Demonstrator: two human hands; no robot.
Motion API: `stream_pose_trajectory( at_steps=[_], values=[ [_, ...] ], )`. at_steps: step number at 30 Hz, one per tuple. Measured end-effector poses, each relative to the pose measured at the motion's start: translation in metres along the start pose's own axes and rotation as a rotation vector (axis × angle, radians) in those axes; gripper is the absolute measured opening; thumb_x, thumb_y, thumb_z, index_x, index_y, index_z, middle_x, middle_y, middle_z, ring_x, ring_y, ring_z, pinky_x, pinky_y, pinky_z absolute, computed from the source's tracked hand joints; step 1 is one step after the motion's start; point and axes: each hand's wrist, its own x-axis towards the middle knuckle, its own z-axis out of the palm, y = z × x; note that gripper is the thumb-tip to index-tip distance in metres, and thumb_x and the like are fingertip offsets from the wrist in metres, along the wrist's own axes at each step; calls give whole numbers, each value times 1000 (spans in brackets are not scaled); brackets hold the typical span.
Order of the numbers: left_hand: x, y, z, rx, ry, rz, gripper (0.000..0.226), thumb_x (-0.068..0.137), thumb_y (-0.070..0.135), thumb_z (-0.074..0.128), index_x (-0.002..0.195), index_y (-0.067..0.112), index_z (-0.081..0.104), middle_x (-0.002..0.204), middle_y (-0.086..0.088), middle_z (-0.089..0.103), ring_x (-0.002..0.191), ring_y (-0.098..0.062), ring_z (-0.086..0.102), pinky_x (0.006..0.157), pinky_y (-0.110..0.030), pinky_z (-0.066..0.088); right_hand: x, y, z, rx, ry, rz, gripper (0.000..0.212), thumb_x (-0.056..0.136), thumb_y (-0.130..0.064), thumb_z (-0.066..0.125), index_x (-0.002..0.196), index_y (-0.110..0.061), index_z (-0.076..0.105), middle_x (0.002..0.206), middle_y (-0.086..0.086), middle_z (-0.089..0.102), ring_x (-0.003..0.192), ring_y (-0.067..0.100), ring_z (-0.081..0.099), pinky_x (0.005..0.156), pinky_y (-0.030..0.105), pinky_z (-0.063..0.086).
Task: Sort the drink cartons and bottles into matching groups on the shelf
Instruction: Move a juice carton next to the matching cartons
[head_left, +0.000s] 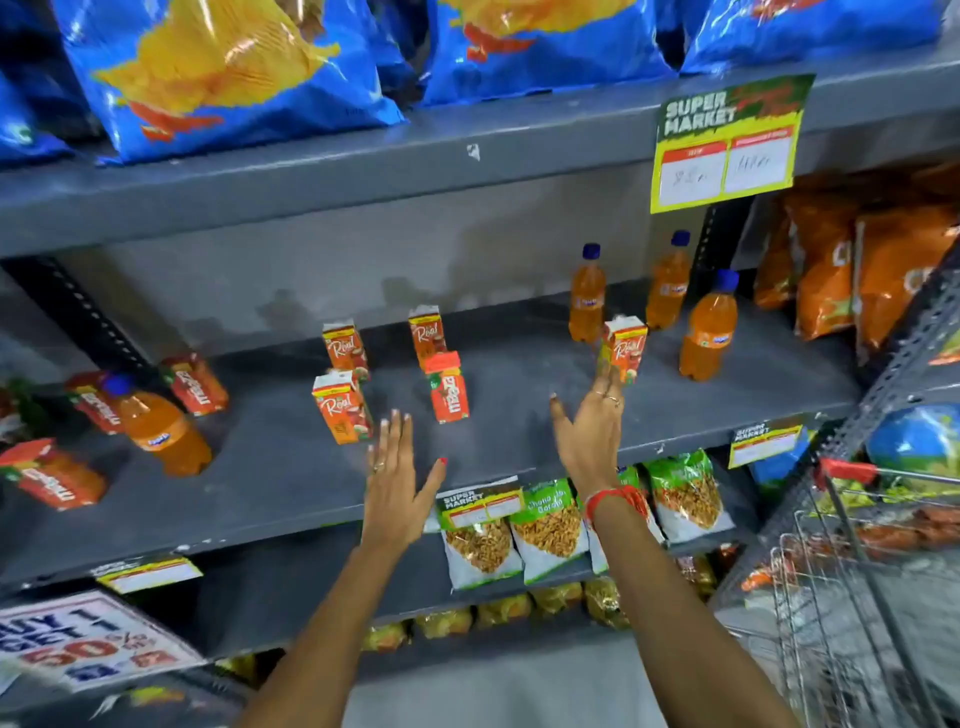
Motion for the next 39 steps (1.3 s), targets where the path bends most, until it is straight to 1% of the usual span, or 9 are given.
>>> stream_pose_trajectory(
  at_steps=[2,6,9,13,19,26,33,35,39],
  values=[
    [0,-8,10,131,-63,4,94,78,74,0,143,9,18,153,-6,16,142,-20,9,116,-44,4,12,5,3,102,50,128,82,86,-23,61,144,3,9,152,26,19,140,40,20,115,44,22],
    [-2,-14,23,273,-68,-26,79,84,61,12,137,7,35,145,-10,39,136,-26,30,112,-48,18,37,15,6,202,131,241,84,83,-14,65,143,4,10,151,25,20,141,38,19,115,39,19],
    [1,-13,24,298,-64,-18,83,87,63,3,133,6,42,140,-11,45,132,-27,38,107,-48,29,61,23,9,224,152,269,85,79,-8,69,142,4,14,149,26,25,140,38,23,117,41,19],
    [0,-11,24,299,-60,-24,82,87,62,2,133,8,43,139,-10,46,131,-26,39,107,-47,31,87,34,9,259,222,310,60,75,-12,65,129,-1,40,128,23,52,120,39,48,104,48,40],
    [0,-9,24,300,-62,-45,80,88,61,3,133,9,43,140,-8,46,131,-24,38,108,-44,30,77,23,16,269,134,248,51,73,-10,74,115,-9,45,116,17,61,107,33,59,91,37,47],
    [0,-4,21,271,-50,-44,80,87,62,4,133,9,42,140,-9,46,132,-25,38,108,-44,28,50,-15,55,450,-65,65,48,72,-13,76,108,-16,45,106,8,66,94,17,63,73,7,42],
    [-3,-5,23,280,-57,-50,75,88,60,9,136,11,38,143,-7,41,134,-22,34,110,-41,23,33,-16,77,362,-147,41,55,74,-28,74,118,-16,44,116,11,62,105,26,61,89,42,54],
    [-3,-7,23,285,-50,-47,73,88,59,12,136,11,39,143,-6,42,134,-22,34,110,-40,23,29,-18,79,359,-139,56,61,73,-27,75,124,-16,42,122,11,58,111,26,58,94,42,52],
    [-3,-8,24,295,-29,-44,71,89,59,13,134,12,41,141,-6,44,132,-21,37,109,-41,26,0,-27,75,321,0,2,63,76,-24,73,128,-7,41,129,17,45,122,27,43,98,27,38]
  ],
)
